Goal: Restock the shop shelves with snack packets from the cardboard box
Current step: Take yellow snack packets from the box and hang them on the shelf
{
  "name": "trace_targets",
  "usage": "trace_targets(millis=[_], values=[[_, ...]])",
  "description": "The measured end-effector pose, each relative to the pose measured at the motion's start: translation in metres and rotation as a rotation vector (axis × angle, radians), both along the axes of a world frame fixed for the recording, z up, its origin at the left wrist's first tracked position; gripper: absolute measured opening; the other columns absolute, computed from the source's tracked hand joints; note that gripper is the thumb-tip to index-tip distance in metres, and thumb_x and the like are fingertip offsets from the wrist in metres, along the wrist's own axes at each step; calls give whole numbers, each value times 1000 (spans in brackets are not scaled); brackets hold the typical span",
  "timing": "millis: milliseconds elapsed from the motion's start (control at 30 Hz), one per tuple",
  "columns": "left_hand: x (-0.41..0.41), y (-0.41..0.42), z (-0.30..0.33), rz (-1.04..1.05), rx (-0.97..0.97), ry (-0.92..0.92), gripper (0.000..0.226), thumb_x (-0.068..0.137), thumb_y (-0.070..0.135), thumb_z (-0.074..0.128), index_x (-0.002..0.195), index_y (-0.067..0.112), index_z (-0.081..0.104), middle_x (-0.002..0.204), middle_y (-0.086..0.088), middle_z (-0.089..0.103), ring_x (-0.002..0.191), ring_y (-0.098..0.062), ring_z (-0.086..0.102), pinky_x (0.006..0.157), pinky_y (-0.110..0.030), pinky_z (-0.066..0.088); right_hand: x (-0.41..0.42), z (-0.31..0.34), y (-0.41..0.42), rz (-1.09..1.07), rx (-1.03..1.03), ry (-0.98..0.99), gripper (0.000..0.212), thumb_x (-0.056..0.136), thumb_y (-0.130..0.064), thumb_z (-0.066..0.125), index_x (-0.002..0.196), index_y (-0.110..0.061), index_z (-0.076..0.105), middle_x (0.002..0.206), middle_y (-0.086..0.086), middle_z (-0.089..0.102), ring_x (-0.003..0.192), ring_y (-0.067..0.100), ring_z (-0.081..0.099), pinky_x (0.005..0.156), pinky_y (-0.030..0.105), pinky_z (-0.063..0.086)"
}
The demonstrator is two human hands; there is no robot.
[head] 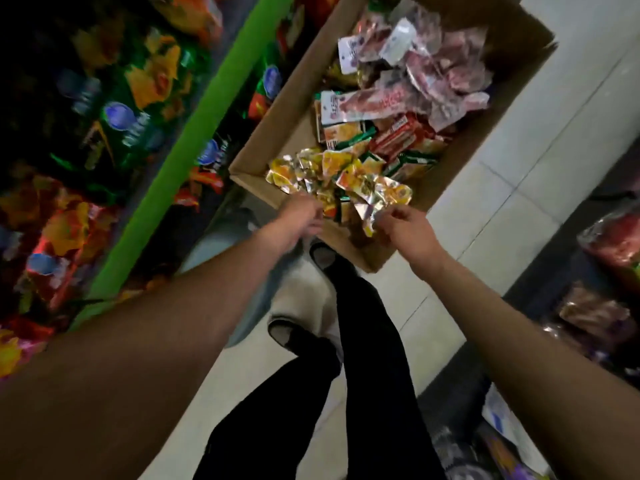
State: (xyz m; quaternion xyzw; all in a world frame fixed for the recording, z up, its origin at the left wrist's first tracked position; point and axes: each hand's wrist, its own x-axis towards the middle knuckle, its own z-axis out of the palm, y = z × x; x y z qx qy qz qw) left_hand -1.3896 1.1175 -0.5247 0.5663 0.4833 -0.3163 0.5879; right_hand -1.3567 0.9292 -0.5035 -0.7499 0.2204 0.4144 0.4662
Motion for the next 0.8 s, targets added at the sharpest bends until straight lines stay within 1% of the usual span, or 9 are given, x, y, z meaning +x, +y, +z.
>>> trace_targets(millis=[133, 167, 300, 367, 433, 500, 567, 667, 800], values=[[26, -23, -105, -102, 54, 17, 12, 91, 5, 58, 85, 15, 57, 84, -12, 57, 69, -25, 59, 60, -31, 47, 25, -94, -8, -12, 50, 66, 14, 87, -4, 58, 84, -17, 64, 78, 6, 64, 72, 22, 61, 75, 40, 56], [31, -28, -128, -160, 83, 14, 7, 89, 6, 61, 92, 12, 61, 92, -13, 60, 78, -28, 62, 64, -34, 50, 31, -115, -10, 26, 29, 49, 15, 85, -4, 58, 92, -16, 65, 80, 4, 64, 76, 23, 61, 82, 44, 56], [45, -33, -208, -413, 223, 20, 60, 85, 14, 65, 141, 15, 44, 123, -7, 50, 110, -31, 53, 89, -37, 51, 44, -190, -12, 368, -150, -124, 45, 88, -18, 61, 132, -14, 55, 128, 8, 60, 100, 25, 61, 85, 38, 51], [49, -27, -237, -783, 532, -81, 70, 80, 15, 65, 145, 18, 38, 145, -13, 39, 131, -36, 41, 105, -45, 40, 43, -222, -6, 716, -329, -291, 59, 85, -30, 63, 139, -12, 47, 140, 14, 48, 122, 33, 50, 100, 43, 44], [57, -21, -260, -1211, 844, -338, 80, 75, 13, 66, 148, 17, 34, 156, -16, 28, 142, -40, 27, 113, -54, 28, 39, -247, 5, 925, -466, -360, 81, 80, -43, 69, 147, -14, 33, 149, 16, 36, 137, 38, 34, 111, 52, 31], [69, -12, -278, -1446, 887, -470, 92, 75, 15, 71, 154, 14, 23, 162, -16, 18, 148, -41, 16, 116, -58, 18, 31, -266, 16, 978, -538, -300, 103, 77, -47, 76, 154, -14, 15, 158, 18, 19, 146, 40, 19, 113, 59, 25], [84, -5, -293, -1501, 839, -423, 105, 76, 23, 77, 157, 17, 11, 165, -15, 9, 151, -40, 8, 116, -60, 16, 19, -277, 23, 1002, -617, -324, 108, 80, -38, 76, 156, -11, 4, 162, 21, 8, 148, 43, 12, 112, 61, 28], [90, -4, -304, -1480, 768, -338, 119, 72, 35, 84, 157, 21, 2, 166, -12, -1, 151, -41, 5, 112, -63, 26, 12, -284, 21, 1009, -691, -435, 102, 83, -25, 72, 156, -13, 3, 161, 20, 12, 144, 44, 20, 107, 60, 34], [77, -8, -302, -1309, 826, -482, 104, 72, 19, 82, 154, 19, 17, 163, -12, 12, 141, -42, 28, 93, -55, 48, 15, -286, 20, 954, -669, -463, 97, 85, -22, 69, 157, -19, 4, 154, 17, 26, 136, 44, 31, 101, 58, 40]])
